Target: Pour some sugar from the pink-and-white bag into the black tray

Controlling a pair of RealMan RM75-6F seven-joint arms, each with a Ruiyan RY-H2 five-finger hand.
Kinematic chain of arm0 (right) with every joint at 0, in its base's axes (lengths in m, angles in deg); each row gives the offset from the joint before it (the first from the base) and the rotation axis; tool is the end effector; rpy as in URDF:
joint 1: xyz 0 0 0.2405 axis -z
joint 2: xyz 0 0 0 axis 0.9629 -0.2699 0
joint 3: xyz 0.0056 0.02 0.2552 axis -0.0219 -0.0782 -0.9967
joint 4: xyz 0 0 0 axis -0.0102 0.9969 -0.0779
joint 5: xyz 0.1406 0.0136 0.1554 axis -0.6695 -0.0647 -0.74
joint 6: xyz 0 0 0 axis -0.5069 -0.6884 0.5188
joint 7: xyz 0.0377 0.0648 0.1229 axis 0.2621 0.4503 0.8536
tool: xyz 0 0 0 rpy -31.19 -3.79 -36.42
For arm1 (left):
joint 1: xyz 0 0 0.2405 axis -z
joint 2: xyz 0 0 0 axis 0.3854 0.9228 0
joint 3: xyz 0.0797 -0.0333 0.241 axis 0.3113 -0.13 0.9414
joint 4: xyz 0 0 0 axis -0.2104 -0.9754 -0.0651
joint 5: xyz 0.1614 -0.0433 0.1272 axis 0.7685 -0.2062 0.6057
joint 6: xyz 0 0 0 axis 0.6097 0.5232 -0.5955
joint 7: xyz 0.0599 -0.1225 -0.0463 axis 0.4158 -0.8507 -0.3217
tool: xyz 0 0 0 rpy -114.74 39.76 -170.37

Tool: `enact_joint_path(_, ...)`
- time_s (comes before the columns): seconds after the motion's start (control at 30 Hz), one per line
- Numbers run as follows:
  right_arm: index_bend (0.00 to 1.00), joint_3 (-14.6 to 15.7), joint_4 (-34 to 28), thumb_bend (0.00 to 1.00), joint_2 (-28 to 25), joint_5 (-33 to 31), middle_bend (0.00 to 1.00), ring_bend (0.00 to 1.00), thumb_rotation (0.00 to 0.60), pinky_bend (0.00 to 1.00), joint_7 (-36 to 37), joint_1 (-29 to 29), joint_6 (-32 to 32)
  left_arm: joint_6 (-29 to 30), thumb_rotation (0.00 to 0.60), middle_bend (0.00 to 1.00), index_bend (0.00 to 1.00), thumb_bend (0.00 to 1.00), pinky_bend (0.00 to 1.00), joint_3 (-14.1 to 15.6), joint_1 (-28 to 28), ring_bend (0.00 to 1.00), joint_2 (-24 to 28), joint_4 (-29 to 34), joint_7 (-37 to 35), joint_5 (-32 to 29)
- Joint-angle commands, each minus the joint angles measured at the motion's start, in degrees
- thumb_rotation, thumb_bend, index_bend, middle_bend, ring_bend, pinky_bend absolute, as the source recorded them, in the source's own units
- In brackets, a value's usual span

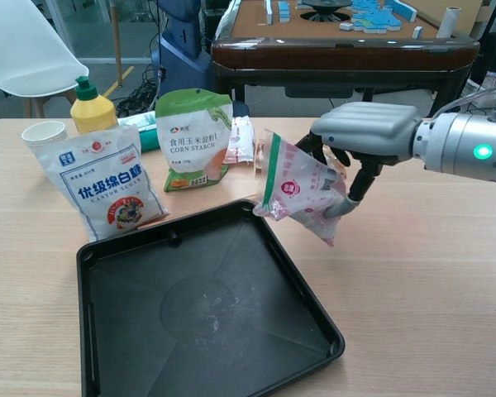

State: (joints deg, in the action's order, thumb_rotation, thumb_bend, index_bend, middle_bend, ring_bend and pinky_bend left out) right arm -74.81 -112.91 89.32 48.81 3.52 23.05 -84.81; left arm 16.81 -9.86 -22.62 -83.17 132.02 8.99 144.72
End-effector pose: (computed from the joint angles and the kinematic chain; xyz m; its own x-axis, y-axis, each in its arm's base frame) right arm -0.1383 -0.3607 -0.0111 0.6701 -0.1378 0.7294 -0.5603 -0.7385 0.3752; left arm -0.2912 0.1395 0.1493 0.3129 0.0329 0.9492 0.9497 -0.0253 -0.3122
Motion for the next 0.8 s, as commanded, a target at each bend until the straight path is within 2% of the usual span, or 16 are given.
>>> enact_joint_path(0.03,0.58,-2.6,-5.7,0.32,-2.6,-3.4,0.57,0.53,0.6,0.55,-10.8,-2.7,5.1,0.2,0.6,0.08,0.06,0.18,0.07,0.0,-0.1,0.08,-0.1,-0.3,-0.5,0.1)
enact_joint_path(0.4,0.58,-4.0,-9.3,0.32,-1.3,-9.3,0.57,0.53,0.6,0.55,-37.0,-5.1,9.2,0.2,0.6,0.08,0.06,0.18,0.07,0.0,-0.2,0.08,-0.5,-1.8,-2.7,-0.2)
enact_joint_path(0.63,0.58,-4.1,-9.2,0.31,0.8,-11.0,0.57,0.53,0.6,0.55,-50.6,-5.6,7.0,0.2,0.6,0.08,0.06,0.18,0.07,0.0,-0.1,0.08,-0.8,-2.5,-3.8,-0.2)
enact_joint_path(0.8,0.58,-4.0,-8.8,0.29,2.3,-11.3,0.57,0.53,0.6,0.55,-57.5,-5.8,5.3,0.2,0.6,0.08,0.06,0.18,0.07,0.0,-0.2,0.08,-0.7,-2.8,-4.1,-0.3)
